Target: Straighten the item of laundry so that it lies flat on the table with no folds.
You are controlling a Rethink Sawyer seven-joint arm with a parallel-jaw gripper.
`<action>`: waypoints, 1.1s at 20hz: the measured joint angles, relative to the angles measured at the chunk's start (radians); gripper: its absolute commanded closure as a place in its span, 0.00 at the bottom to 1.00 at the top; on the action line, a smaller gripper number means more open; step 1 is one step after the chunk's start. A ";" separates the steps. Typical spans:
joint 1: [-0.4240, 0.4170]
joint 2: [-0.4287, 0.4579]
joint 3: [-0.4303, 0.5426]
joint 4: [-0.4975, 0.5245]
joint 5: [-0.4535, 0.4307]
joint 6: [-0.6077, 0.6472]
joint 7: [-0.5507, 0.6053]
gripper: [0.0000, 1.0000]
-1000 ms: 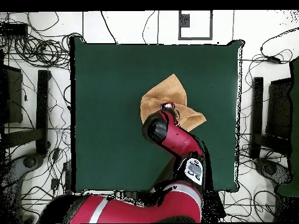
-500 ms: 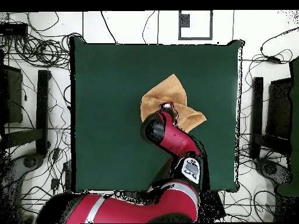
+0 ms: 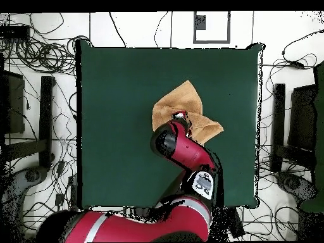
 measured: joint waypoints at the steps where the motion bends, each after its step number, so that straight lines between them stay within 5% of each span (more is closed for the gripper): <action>1: 0.006 0.004 -0.008 0.000 0.000 0.000 0.000 0.00; 22: 0.019 0.008 -0.024 0.000 0.000 0.000 0.000 0.00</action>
